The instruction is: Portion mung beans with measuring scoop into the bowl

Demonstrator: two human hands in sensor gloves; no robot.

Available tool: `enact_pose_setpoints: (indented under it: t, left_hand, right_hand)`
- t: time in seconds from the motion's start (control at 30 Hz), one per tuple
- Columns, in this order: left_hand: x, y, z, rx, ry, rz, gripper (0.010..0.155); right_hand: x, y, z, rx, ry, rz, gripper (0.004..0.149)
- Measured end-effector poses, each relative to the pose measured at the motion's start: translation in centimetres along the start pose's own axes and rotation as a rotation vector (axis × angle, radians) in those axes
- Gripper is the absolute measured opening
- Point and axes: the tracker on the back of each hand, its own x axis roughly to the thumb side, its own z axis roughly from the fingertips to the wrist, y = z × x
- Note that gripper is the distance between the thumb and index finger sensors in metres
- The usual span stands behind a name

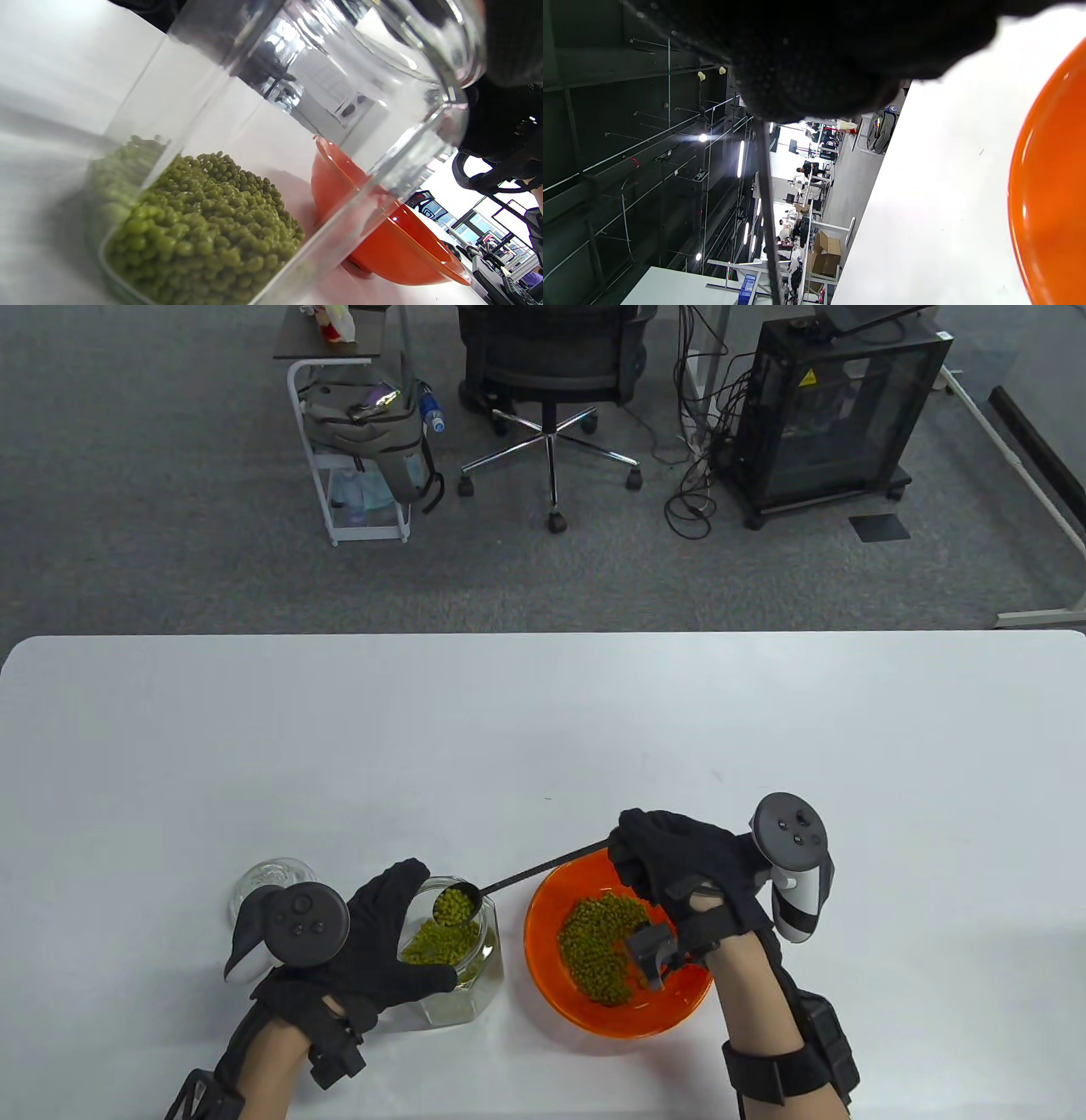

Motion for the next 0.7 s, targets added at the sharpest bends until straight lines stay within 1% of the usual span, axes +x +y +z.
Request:
enact_pose_setpoints:
  t: [0.2,0.47,0.53,0.7]
  left_hand:
    - [0.0,0.0,0.0,0.0,0.001,0.002,0.121]
    - [0.0,0.0,0.0,-0.001,0.001,0.001,0.121]
    - [0.0,0.0,0.0,-0.002,0.001,-0.001,0.121]
    - [0.0,0.0,0.0,-0.002,0.0,0.0,0.121]
  right_hand:
    - [-0.3,-3.0,0.5,-0.019,-0.002,-0.027,0.043]
    - [-2.8,-8.2,0.9,-0.054,0.039,-0.038,0.043]
    - [-3.3,-9.2,1.0,-0.053,0.043,-0.042,0.043]
    - [-4.4,-11.3,1.4,-0.098,0.055,-0.023,0.043]
